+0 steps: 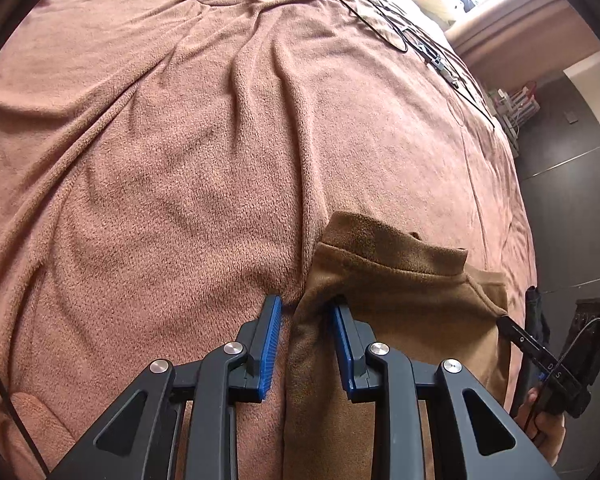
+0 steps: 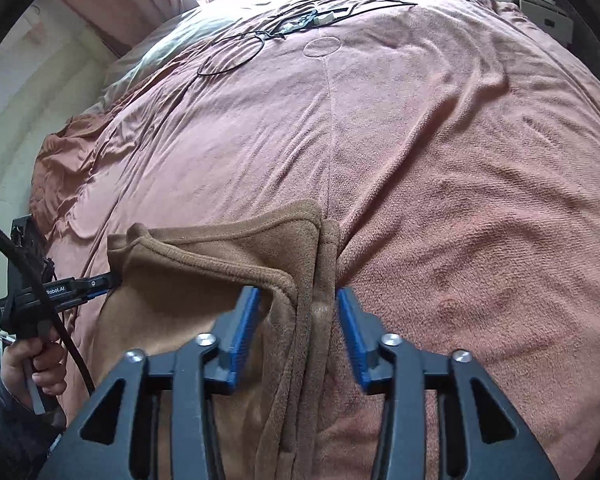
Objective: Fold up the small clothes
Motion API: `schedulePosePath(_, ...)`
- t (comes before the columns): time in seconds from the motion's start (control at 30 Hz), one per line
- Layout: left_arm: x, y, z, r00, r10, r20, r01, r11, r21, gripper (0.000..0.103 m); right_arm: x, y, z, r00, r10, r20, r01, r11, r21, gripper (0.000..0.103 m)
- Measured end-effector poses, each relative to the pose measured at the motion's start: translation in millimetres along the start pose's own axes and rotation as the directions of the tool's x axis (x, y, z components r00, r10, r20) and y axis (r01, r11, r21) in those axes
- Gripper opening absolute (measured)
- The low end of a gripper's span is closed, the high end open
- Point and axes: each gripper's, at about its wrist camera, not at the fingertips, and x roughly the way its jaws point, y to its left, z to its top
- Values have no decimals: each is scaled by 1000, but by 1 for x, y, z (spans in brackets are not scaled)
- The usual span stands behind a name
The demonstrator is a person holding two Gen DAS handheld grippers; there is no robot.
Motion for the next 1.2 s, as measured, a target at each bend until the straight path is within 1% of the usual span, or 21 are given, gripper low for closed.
schedulePosePath(0.03,-2,-2,-1,1000,9,0,-9,1000,12,29,-6,2,-4,1000,7,5,-7,1000,-7,63)
schedulePosePath(0.07,-4,-2,-3,1000,10,-4,-10,1000,18,29,-9,1,-7,1000,11,4,-11,1000,-12,63)
schedulePosePath(0.17,-7,-1,-14,999,-20,-38,21,1000,16,29,-13,2,-22,999,11,-37,-12,1000,-28,63)
schedulePosePath(0.3,-17,0,-35,999,-26,-36,28,999,38,32,-12,7,-44,994,-37,-101,31,998,-61,63)
schedulePosePath(0.37,-24,1,-46,999,-29,-32,30,999,43,32,-12,10,-56,991,-46,-129,38,997,-66,63)
schedulePosePath(0.43,-30,2,-57,999,-36,-36,38,998,48,33,-18,10,-66,991,-56,-124,47,996,-70,63)
schedulePosePath(0.53,-34,3,-78,997,-47,-62,50,997,57,33,-26,9,-77,987,-101,-128,93,993,-74,63)
schedulePosePath(0.6,-35,2,-92,997,-43,-66,48,996,76,33,-30,8,-85,983,-123,-139,114,991,-71,56)
schedulePosePath(0.73,-40,7,-114,999,-21,-48,25,996,90,33,-42,7,-95,979,-164,-121,157,986,-62,55)
schedulePosePath(0.8,-44,11,-118,1000,-15,-27,17,997,80,33,-49,9,-100,977,-179,-113,173,983,-55,55)
schedulePosePath(0.87,-47,14,-124,1000,-17,-25,18,997,68,32,-57,15,-106,975,-194,-106,189,980,-61,55)
schedulePosePath(0.9,-49,14,-127,1000,-15,-26,17,998,68,33,-62,17,-109,977,-187,-105,182,982,-55,55)
schedulePosePath(0.93,-51,13,-131,999,-16,-29,18,997,72,33,-67,17,-114,981,-160,-106,156,987,-42,55)
schedulePosePath(1.0,-53,13,-139,999,-25,-42,29,997,77,33,-74,16,-120,991,-79,-106,78,997,-17,55)
schedulePosePath(1.03,-54,14,-142,998,-35,-46,38,996,75,33,-77,17,-123,993,-52,-108,50,999,-14,55)
schedulePosePath(1.2,-58,17,-157,996,-71,-50,74,996,54,32,-83,17,-142,991,-49,-128,44,998,-45,55)
